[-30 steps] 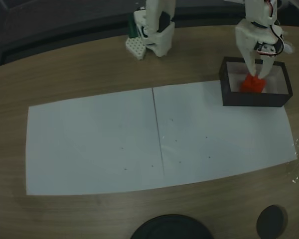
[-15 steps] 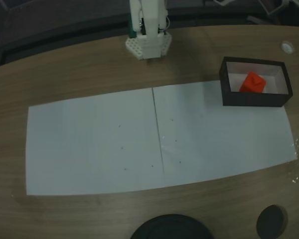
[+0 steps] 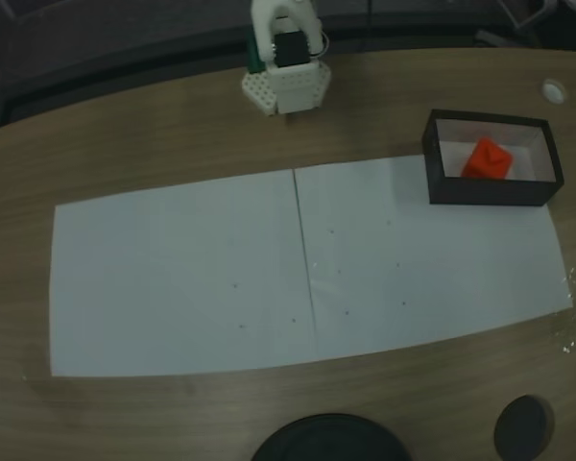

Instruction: Grab a orange square and put it in the box.

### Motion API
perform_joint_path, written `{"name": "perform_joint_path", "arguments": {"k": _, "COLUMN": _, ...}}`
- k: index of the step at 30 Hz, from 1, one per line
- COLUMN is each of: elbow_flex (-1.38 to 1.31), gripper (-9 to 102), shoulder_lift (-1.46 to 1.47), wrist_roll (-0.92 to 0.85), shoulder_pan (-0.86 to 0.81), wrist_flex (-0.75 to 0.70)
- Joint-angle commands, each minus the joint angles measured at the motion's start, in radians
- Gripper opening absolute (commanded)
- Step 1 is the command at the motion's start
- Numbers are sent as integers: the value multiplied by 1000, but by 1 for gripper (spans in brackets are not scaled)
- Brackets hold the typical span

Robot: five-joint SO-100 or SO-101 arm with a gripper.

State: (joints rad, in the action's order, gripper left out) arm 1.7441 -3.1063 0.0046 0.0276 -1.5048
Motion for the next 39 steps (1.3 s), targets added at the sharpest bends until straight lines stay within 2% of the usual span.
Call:
{"name": "perform_joint_path", "arguments": {"k": 1, "elbow_flex": 135, "gripper": 0, "shoulder_lift": -123, "wrist_roll": 3, "shoulder_pan": -2, "wrist_flex": 64}}
{"name": "perform_joint_path", "arguments": {"k": 9, "elbow_flex": 451, "gripper": 0, "shoulder_lift": -370, "wrist_roll": -2, "shoulder_pan": -2, "wrist_flex": 192}}
{"name": "perform_joint_path", "arguments": {"k": 17, "elbow_flex": 630, "gripper": 0, "shoulder_lift": -370, "wrist_roll": 5, "shoulder_pan": 0, "wrist_flex": 241}}
{"name": "perform_joint_path", "arguments": {"k": 25, "elbow_flex": 1023, "gripper": 0, "shoulder_lift": -370, "wrist_roll": -3, "shoulder_pan": -2, "wrist_flex": 296}}
{"name": "perform_joint_path", "arguments": {"k": 33, "elbow_flex": 1266, "gripper": 0, "shoulder_lift": -370, "wrist_roll": -3, "shoulder_pan": -6, "wrist_flex": 290}}
{"name": "perform_joint_path", "arguments": {"k": 39, "elbow_flex": 1259, "gripper": 0, "shoulder_lift": -370, "wrist_roll": 5, "shoulder_pan": -9, "wrist_flex": 225}}
